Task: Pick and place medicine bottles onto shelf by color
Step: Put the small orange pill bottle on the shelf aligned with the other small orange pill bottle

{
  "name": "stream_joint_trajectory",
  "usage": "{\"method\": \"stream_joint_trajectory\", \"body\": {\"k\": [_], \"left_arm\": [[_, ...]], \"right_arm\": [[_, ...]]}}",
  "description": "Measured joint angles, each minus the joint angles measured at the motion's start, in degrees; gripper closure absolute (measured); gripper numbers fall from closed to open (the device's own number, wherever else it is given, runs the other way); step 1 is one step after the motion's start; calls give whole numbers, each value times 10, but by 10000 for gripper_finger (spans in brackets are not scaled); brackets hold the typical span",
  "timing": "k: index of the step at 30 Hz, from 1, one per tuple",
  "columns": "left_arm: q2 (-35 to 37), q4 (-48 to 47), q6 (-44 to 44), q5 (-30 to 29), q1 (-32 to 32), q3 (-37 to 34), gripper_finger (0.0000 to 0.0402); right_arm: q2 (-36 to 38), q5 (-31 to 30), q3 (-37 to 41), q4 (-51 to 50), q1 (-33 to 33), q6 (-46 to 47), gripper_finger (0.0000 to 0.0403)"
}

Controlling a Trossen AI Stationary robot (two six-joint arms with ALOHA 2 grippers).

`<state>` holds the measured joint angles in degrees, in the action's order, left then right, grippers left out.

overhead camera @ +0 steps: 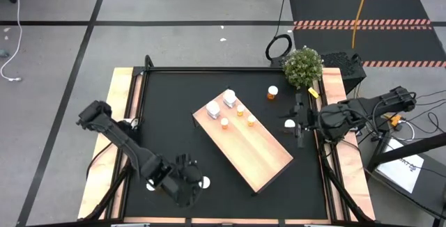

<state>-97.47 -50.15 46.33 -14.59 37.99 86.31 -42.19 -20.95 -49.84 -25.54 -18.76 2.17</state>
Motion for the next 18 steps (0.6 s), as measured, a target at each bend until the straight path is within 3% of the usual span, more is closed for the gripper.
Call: {"method": "stream_joint_trajectory", "body": {"k": [7, 13, 18], "left_arm": [[-54, -55, 104, 62, 31, 51, 153], [-90, -84, 224, 140, 57, 51, 146], [-112, -87, 230, 154, 70, 51, 146]], "right_arm": [[0, 2, 0, -6, 0, -10, 243], [1, 4, 0, -7, 0, -14, 243], [3, 32, 0, 5, 0, -20, 243]]}}
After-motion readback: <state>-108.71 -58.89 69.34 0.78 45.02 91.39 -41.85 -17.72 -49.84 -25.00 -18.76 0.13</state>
